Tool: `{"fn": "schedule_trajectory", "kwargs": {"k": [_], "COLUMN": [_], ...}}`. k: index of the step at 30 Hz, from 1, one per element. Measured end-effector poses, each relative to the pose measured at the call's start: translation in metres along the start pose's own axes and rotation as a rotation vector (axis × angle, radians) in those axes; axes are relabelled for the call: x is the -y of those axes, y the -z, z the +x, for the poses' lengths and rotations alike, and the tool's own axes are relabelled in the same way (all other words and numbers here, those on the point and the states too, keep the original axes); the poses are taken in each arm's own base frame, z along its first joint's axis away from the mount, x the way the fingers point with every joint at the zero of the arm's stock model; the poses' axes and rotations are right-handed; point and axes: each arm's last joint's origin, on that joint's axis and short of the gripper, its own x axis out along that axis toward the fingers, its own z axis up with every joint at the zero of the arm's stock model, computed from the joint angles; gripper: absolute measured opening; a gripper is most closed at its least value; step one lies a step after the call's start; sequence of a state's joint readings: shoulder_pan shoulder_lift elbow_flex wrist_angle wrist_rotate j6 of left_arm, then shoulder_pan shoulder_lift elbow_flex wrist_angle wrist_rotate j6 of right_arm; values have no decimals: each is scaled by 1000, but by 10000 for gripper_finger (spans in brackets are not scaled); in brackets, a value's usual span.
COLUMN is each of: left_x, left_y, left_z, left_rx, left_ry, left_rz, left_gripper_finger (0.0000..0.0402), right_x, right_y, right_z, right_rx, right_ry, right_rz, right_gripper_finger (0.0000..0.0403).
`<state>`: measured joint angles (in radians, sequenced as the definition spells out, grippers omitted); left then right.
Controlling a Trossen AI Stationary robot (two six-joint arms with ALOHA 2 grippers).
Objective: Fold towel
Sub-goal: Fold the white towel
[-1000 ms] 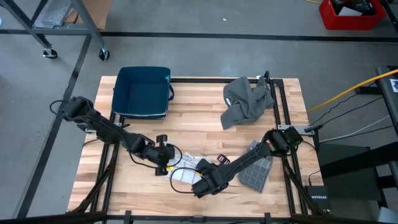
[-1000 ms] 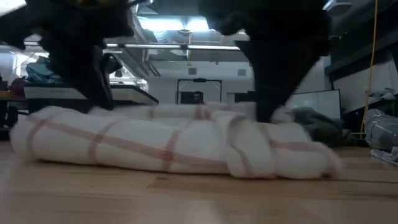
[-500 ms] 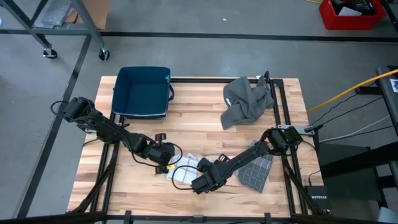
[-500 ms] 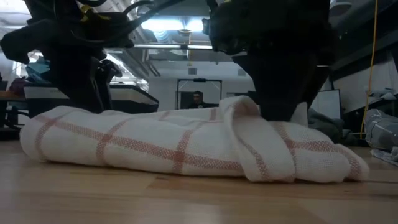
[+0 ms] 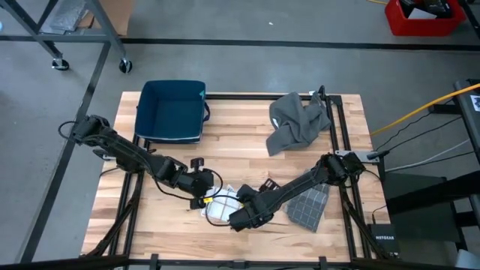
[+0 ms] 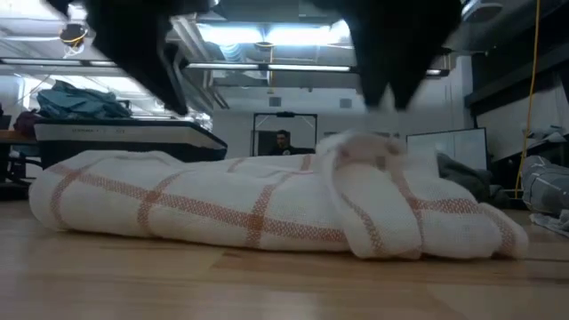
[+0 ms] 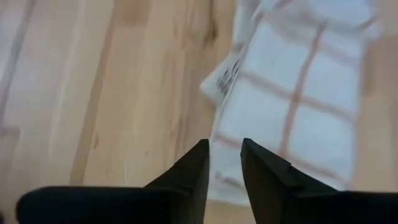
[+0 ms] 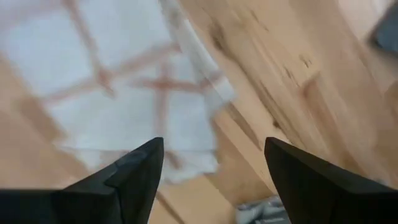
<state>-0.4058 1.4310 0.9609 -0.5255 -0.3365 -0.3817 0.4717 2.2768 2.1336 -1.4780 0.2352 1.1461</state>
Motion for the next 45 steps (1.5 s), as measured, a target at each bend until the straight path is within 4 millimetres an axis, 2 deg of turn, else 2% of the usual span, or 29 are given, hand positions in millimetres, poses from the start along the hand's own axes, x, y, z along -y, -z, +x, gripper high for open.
{"fn": "schedule_trajectory", "kwargs": {"k": [3,6,9,13,18,23,36,45], "left_x": [4,9,13,18,22,26,32,32], "left_y": [-7,-8,-6,-2,0,4,28,32], "left_z": [-6,-6,-6,-4,2,17,81,86], "left_rx": [44,74,84,73,59,20,-170,-198], "left_ry": [24,70,105,110,106,85,-17,-25], "left_rz": [-8,-17,-4,16,39,55,150,152], "left_gripper_finger": [72,64,59,50,35,22,1,1], "right_x": [-6,-17,-28,-36,-37,-34,-27,-18], "right_y": [-7,-14,-17,-18,-12,-5,6,26], "right_z": [-16,-20,-17,-5,19,37,60,69], "right_rx": [64,120,164,185,156,109,31,-124], "right_ry": [-99,-221,-326,-370,-341,-299,-230,-140], "right_rz": [29,49,27,19,9,-8,-96,-153], "right_gripper_finger": [282,282,282,282,282,282,282,282]}}
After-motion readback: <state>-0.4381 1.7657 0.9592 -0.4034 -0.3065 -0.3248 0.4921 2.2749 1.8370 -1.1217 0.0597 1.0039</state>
